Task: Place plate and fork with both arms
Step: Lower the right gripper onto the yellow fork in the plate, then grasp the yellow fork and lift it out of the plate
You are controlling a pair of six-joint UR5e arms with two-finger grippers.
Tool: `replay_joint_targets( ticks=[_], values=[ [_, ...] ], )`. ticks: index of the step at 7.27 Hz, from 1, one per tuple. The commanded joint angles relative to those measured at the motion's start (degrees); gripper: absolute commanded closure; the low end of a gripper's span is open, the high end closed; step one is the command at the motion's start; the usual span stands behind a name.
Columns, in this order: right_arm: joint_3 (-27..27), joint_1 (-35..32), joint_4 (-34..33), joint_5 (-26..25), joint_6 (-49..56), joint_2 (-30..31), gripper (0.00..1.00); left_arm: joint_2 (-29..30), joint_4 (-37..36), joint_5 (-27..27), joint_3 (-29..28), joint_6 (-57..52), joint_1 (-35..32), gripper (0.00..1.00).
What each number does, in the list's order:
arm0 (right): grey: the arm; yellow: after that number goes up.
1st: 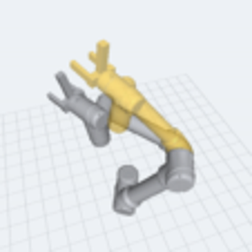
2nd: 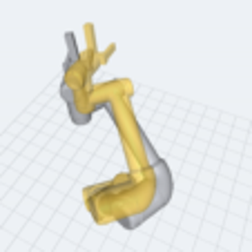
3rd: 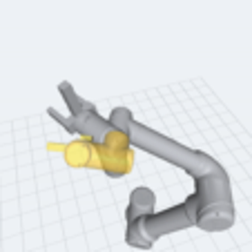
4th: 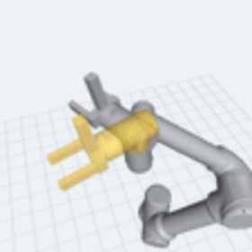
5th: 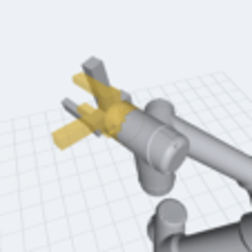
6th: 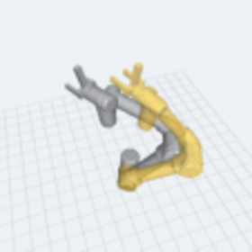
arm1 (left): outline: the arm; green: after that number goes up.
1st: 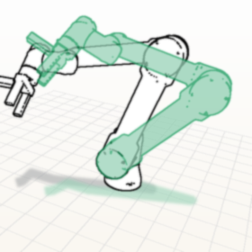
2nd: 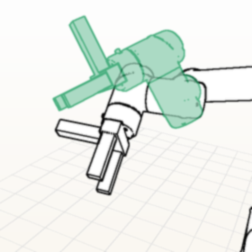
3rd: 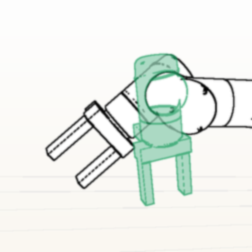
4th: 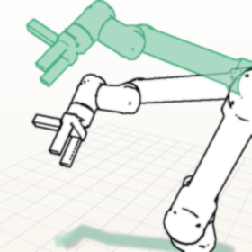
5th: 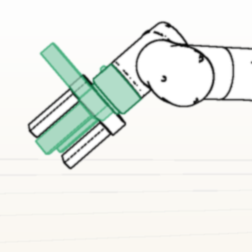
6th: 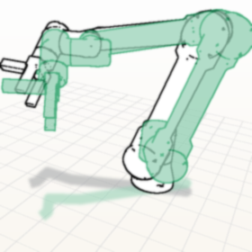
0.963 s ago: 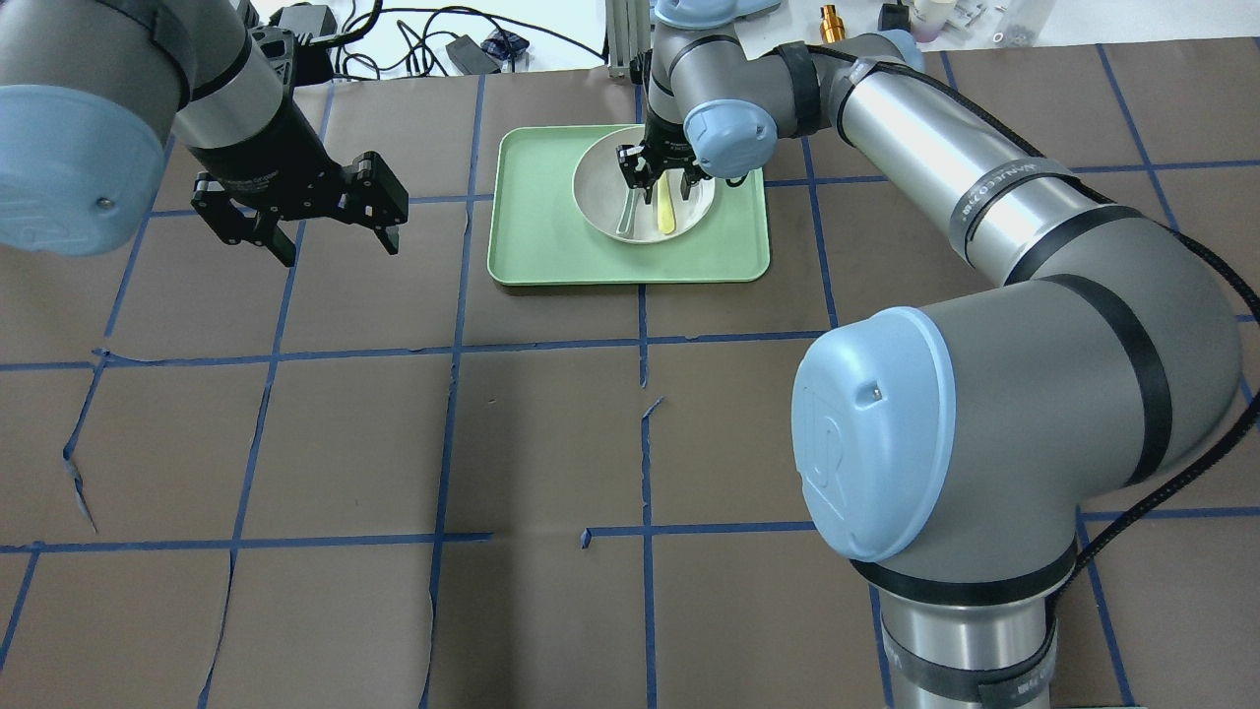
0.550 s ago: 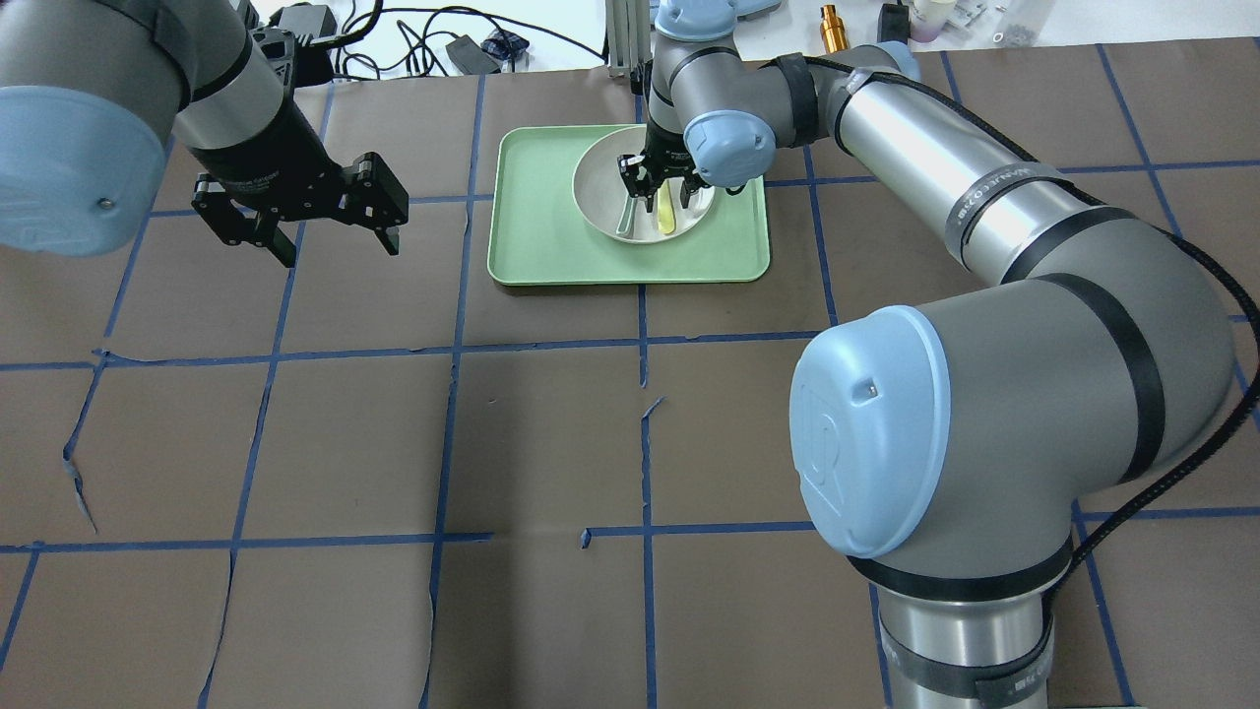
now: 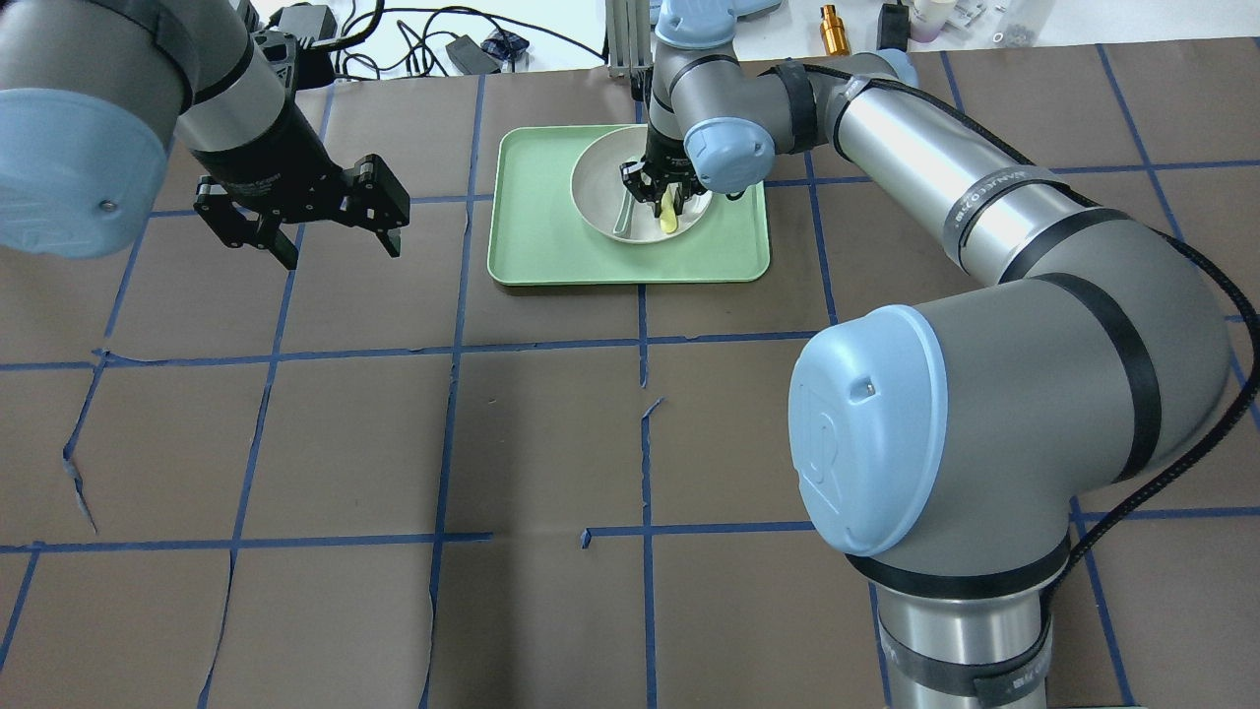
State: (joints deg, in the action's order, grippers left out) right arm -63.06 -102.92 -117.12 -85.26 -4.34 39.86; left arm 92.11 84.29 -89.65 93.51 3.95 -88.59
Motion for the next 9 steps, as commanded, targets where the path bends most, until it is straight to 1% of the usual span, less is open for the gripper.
replay_joint_targets(
  ticks=[1, 3, 4, 6, 8, 9],
  values=[
    [0.04, 0.00, 0.05, 0.00, -0.22, 0.13, 0.99, 0.00, 0.00, 0.00, 0.01, 0.00, 0.00, 0.00],
    [-0.22, 0.09, 0.83, 0.00, -0.84, 3.19, 0.99, 0.00, 0.00, 0.00, -0.08, 0.00, 0.00, 0.00],
    [-0.49, 0.09, 4.23, -0.17, -0.84, 5.65, 0.99, 0.00, -0.09, 0.00, -0.08, 0.00, 0.00, 0.00],
    [-1.71, 2.44, 6.98, -0.44, -1.98, 8.21, 0.98, 0.00, -0.09, 0.00, 0.00, 0.00, 0.00, 0.00],
    [-5.30, 6.75, 6.47, 0.53, -2.07, 9.45, 0.98, 0.00, -0.09, 0.18, 0.01, 0.18, 0.00, 0.00],
    [-6.54, 7.11, 5.24, 0.70, -2.07, 9.10, 0.98, 0.18, -0.09, 0.18, 0.09, 0.18, 0.00, 0.00]
  ],
)
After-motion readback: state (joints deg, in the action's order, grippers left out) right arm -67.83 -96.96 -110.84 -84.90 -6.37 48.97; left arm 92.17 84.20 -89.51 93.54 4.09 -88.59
